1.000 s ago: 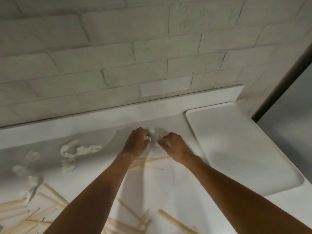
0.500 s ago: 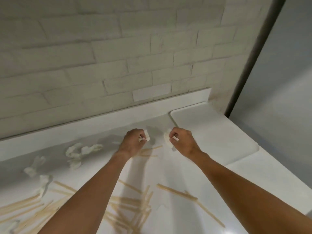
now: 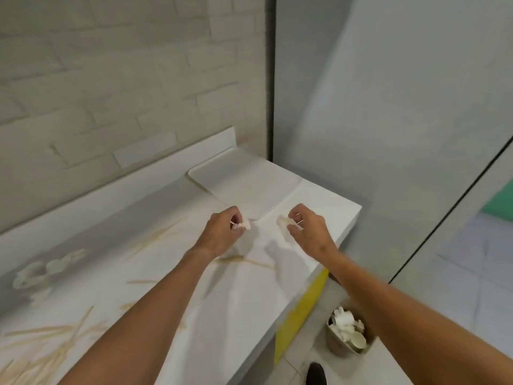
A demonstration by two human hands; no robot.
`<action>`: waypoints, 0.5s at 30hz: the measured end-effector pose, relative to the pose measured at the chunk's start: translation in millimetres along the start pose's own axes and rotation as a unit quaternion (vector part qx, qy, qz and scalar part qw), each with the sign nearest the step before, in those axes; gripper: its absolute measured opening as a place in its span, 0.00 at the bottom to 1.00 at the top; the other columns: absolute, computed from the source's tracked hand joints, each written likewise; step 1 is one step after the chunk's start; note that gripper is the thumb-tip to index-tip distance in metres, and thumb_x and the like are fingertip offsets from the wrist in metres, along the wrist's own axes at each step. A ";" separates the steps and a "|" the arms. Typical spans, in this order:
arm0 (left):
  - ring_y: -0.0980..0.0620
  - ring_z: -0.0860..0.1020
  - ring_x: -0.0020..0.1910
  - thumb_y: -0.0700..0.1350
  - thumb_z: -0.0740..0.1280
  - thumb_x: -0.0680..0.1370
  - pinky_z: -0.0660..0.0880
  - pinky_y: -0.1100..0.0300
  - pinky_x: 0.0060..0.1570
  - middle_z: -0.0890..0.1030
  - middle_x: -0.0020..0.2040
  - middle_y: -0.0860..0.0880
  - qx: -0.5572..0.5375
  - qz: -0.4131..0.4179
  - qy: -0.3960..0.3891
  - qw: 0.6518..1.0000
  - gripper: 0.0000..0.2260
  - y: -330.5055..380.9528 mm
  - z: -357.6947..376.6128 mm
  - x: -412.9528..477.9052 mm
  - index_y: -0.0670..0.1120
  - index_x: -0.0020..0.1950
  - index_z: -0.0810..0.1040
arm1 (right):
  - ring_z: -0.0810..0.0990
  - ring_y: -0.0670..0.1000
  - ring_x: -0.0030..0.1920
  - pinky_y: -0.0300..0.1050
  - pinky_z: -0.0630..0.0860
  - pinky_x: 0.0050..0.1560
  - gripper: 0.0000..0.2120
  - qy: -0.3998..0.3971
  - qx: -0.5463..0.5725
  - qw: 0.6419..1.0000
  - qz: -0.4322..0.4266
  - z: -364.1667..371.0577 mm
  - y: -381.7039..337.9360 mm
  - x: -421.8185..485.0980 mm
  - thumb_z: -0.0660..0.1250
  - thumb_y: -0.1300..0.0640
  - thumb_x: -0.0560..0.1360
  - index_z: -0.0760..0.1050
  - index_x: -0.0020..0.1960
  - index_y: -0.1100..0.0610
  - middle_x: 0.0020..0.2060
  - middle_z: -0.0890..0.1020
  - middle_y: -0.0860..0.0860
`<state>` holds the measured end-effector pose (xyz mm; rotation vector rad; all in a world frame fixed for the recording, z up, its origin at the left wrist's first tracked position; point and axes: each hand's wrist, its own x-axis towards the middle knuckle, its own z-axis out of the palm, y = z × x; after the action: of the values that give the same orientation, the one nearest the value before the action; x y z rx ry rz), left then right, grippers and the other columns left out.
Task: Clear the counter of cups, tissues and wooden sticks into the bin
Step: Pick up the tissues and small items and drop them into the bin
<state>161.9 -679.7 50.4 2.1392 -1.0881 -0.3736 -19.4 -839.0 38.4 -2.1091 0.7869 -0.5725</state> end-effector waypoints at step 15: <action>0.55 0.78 0.41 0.45 0.71 0.76 0.76 0.62 0.42 0.81 0.47 0.53 -0.025 0.063 -0.199 0.978 0.04 131.8 254.5 40.3 0.48 0.49 0.79 | 0.79 0.51 0.46 0.41 0.77 0.42 0.05 0.027 -0.028 0.980 0.198 -148.1 224.8 -39.4 0.68 0.63 0.75 0.76 0.49 0.56 0.45 0.79 0.51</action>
<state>-26.8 -880.7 -37.6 1.9856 -1.4108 -0.7844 -215.6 -999.1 -61.3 -1.9182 1.2274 -0.3947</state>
